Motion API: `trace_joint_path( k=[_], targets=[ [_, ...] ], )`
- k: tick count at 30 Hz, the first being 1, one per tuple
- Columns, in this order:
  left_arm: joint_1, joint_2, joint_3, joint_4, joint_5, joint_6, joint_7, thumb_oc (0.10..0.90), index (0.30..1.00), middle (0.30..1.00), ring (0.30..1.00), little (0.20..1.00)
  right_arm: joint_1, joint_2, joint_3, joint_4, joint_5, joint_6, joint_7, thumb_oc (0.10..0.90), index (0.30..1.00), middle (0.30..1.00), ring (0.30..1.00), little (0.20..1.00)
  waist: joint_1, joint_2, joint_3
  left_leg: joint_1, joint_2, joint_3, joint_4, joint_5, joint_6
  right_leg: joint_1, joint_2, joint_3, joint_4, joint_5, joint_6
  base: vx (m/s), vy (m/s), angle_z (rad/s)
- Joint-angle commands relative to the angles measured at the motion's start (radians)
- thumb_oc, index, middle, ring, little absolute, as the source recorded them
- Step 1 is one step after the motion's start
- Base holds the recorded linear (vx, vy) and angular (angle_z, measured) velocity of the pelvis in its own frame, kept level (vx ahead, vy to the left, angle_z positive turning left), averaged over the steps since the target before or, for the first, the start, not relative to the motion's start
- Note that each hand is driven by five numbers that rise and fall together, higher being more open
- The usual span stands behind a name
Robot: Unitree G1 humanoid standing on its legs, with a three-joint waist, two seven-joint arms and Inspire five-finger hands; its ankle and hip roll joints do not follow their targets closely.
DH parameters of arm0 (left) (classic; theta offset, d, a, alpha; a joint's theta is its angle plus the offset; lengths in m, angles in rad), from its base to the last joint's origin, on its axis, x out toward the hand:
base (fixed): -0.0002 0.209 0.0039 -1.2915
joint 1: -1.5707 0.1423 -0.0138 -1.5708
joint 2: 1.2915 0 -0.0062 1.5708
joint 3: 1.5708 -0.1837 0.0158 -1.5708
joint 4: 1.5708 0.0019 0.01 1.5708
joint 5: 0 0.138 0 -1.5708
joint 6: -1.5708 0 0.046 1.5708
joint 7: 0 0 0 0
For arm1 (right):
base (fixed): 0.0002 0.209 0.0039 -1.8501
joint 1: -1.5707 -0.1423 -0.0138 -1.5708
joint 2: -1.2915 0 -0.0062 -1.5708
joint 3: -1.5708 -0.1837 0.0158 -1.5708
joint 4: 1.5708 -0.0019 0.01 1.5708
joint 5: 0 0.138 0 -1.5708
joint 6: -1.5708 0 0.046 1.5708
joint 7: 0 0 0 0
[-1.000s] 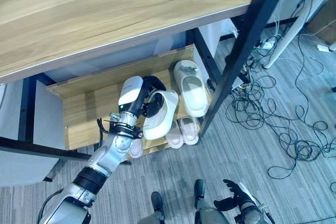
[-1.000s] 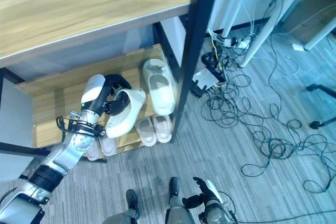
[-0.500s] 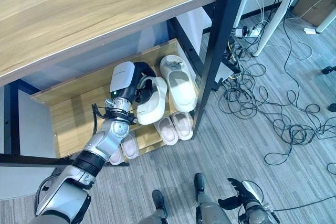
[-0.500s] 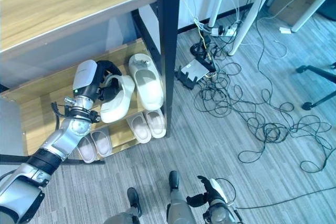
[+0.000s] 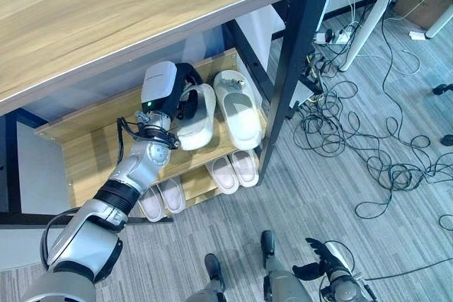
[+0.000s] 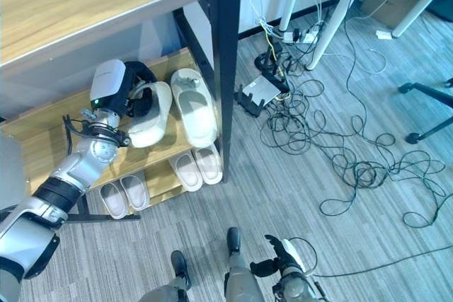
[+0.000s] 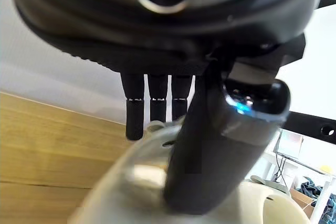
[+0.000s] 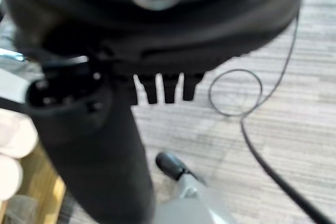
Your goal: Arrange the slippers neatly on the shoe rack.
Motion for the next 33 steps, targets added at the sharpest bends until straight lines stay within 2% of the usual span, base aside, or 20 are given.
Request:
trace_joint_path(
  k=[1, 11, 22, 33],
  targets=[
    [-0.192, 0.066, 0.012, 0.017, 0.022, -0.034, 0.094, 0.8, 0.9, 0.9, 0.9, 0.9, 0.027, -0.027, 0.018, -0.031, 0.02, -0.032, -0.013, 0.8, 0.9, 0.9, 0.9, 0.9, -0.011, -0.037, -0.065, -0.064, 0.003, -0.078, 0.002, -0.017, -0.022, 0.024, -0.065, -0.015, 0.006, -0.129, 0.12, 0.0, 0.0, 0.0],
    [-0.093, 0.023, 0.047, -0.063, 0.028, -0.05, 0.071, 0.8, 0.9, 0.9, 0.9, 0.9, 0.015, -0.017, 0.02, -0.034, 0.004, -0.03, -0.019, 0.8, 0.9, 0.9, 0.9, 0.9, 0.009, -0.04, -0.061, -0.051, 0.005, -0.088, 0.002, -0.018, -0.023, 0.046, -0.06, -0.027, 0.006, -0.14, 0.114, 0.0, -0.002, 0.0],
    [-0.048, 0.043, 0.062, -0.101, 0.067, -0.047, 0.057, 0.8, 0.9, 0.9, 0.9, 0.9, 0.013, -0.012, 0.017, -0.029, -0.002, -0.03, -0.026, 0.8, 0.9, 0.9, 0.9, 0.9, 0.023, -0.042, -0.054, -0.049, 0.007, -0.1, 0.002, -0.015, -0.024, 0.053, -0.058, -0.037, 0.006, -0.143, 0.115, -0.01, -0.005, 0.03],
    [0.114, 0.034, 0.166, -0.197, 0.038, -0.071, 0.073, 0.8, 0.9, 0.9, 0.9, 0.9, 0.019, 0.007, 0.005, -0.014, -0.006, -0.027, -0.034, 0.8, 0.9, 0.9, 0.9, 0.9, 0.047, -0.047, -0.05, -0.048, 0.009, -0.109, 0.002, -0.01, -0.025, 0.065, -0.058, -0.052, 0.006, -0.145, 0.111, 0.0, 0.0, 0.0]
  ],
)
